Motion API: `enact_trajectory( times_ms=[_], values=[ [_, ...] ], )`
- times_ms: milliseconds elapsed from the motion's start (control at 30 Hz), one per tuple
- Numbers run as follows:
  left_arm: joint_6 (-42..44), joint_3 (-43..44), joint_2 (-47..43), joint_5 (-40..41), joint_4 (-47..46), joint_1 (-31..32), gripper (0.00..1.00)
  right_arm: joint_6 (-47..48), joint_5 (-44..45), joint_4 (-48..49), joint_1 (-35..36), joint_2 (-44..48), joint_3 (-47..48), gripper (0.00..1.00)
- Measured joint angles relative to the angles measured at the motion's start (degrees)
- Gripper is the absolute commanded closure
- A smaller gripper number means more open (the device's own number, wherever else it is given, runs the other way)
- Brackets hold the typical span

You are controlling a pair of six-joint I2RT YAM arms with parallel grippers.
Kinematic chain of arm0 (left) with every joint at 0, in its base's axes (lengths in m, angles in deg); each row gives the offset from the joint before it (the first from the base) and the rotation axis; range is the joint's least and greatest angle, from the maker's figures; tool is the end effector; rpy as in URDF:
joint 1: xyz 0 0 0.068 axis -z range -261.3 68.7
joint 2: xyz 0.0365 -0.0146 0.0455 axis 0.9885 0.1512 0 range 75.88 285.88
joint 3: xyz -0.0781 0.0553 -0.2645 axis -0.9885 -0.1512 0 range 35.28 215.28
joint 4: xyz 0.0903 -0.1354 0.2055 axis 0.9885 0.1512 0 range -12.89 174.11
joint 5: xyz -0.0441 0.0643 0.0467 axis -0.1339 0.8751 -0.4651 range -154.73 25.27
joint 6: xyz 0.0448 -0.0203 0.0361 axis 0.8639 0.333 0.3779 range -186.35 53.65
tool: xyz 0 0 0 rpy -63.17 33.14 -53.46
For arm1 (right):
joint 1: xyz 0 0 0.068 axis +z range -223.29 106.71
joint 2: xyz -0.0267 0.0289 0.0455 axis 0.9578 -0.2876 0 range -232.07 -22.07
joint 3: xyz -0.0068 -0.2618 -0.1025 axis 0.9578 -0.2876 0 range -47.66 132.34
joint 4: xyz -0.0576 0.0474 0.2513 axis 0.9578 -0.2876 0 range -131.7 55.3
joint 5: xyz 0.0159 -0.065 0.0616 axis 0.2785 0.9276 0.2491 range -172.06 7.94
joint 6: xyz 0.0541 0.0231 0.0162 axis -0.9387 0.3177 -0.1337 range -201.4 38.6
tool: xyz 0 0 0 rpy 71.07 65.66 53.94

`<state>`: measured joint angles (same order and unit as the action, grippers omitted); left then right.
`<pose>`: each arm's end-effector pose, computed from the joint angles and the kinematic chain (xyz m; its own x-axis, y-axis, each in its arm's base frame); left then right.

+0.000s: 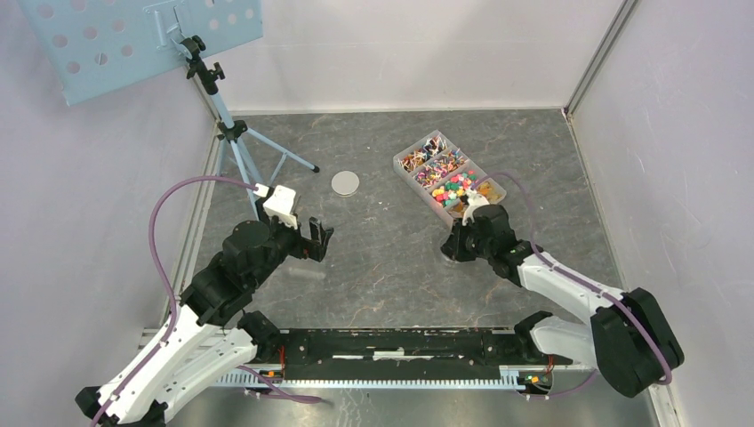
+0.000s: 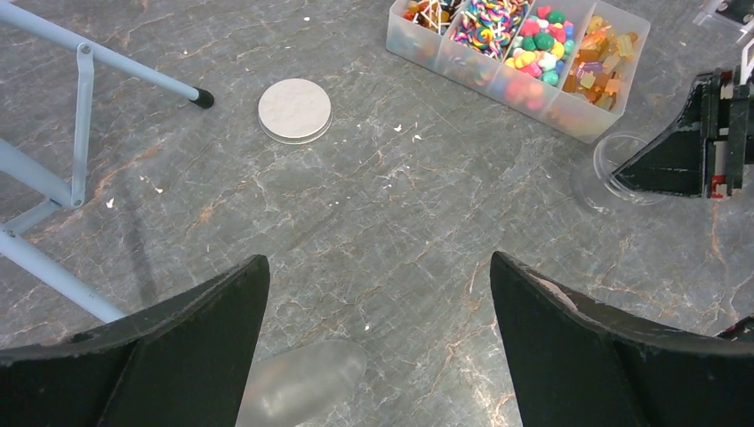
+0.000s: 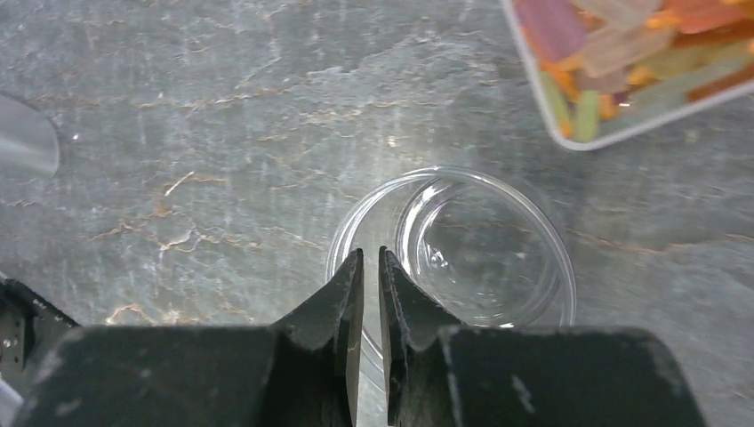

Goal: Pack the candies
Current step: Move the packing bottle to the center of the board.

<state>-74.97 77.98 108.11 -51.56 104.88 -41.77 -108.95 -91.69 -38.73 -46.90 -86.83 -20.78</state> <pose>0.1091 -0.0767 0.3273 -0.2944 0.0537 -0.9542 0.4125 0.9078 -0.0762 0.1964 0.1059 0.1771 -0.7848 0.1199 -0.6080 -0.2103 0.8714 0.4432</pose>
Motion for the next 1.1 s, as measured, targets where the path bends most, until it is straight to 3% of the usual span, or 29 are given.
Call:
enact_trajectory(
  times_ms=[367, 667, 867, 1100],
  values=[
    [0.0, 0.0, 0.9, 0.4, 0.0, 0.0, 0.00, -5.6, 0.9, 5.8, 9.3, -5.0, 1.7, 0.81],
    [-0.9, 0.3, 5.6, 6.2, 0.8, 0.0, 0.00, -2.8, 3.9, 2.2, 9.5, -2.7, 7.7, 0.45],
    [-9.6, 4.1, 14.6, 14.4, 5.6, 0.0, 0.00, 1.1, 5.9, -1.2, 9.5, 3.2, 8.9, 0.02],
    [-27.5, 5.6, 21.8, 20.0, 13.3, -3.2, 0.01, 6.1, 7.9, -4.9, 9.5, 10.2, 10.0, 0.02]
  ],
)
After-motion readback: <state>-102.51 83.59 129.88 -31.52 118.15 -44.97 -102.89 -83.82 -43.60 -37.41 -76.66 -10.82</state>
